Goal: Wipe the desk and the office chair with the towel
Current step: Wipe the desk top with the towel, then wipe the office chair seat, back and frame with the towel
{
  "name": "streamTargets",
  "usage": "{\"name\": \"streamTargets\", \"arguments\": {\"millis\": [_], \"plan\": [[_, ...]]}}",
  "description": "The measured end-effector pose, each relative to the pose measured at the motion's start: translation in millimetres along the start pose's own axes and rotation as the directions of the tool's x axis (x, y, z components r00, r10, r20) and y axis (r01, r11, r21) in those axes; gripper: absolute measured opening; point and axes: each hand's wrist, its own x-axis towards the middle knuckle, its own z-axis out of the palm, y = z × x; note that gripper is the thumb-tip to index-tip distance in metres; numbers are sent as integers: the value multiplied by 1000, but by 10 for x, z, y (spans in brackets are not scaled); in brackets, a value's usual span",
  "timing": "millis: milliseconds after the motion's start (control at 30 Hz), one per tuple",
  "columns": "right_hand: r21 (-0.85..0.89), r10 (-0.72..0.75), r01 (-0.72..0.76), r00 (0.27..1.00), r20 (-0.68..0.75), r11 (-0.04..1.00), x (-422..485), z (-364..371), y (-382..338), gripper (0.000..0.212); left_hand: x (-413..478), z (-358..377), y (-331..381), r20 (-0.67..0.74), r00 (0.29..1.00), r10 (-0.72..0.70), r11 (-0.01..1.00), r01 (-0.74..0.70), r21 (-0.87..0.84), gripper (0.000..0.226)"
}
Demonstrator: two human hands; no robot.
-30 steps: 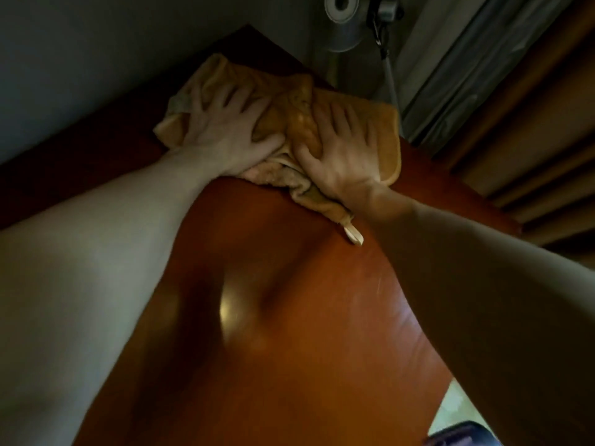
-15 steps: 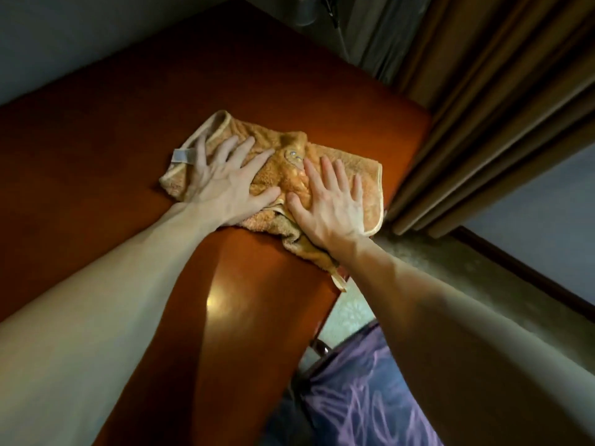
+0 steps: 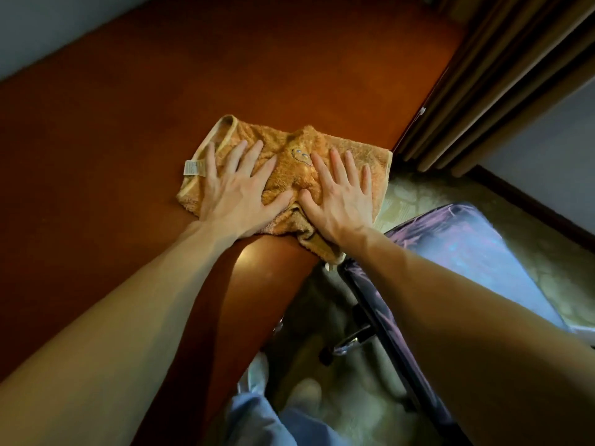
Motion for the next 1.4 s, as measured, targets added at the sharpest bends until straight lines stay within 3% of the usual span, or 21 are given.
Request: {"name": "streamTargets", "arguments": {"millis": [200,600,733,900,1033,1100,1167,1267,1400], "plan": [[-4,9,-9,999,-40,1000,-427,138,-322,74,-550,-46,-121,-19,1000,18,1000,-18,-4,82],[99,173,-164,981,-89,981,-1417,361,-1186,68,-1528,-143,-476,13,996,86,995,-85,-58,79],[148,135,-124,988,-69,981,-1848,366,-1570,60,-2049,-159,-621,22,995,96,993,-94,-78,74],[207,61,-75,996,71,976,-2514,243,-1914,53,-2806,-215,-770,61,990,127,989,-121,-87,68],[159,45,-92,960,277,983,-2863,-1,-2110,46,-3262,-474,-760,145,984,99,987,-78,-143,65],[254,142,-238,928,344,937,-2939,-229,-2120,44,-3367,-666,-689,203,978,44,978,-1,-206,64],[391,194,-402,860,471,828,-3017,-432,-2056,42,-3414,-828,-596,307,951,38,965,45,-259,57],[441,221,-532,782,583,723,-3216,-656,-1892,39,-3426,-1033,-420,456,881,125,887,107,-450,49],[510,339,-638,755,561,577,-3650,-881,-1598,50,-3401,-1405,-7,531,767,361,587,255,-768,39]]}}
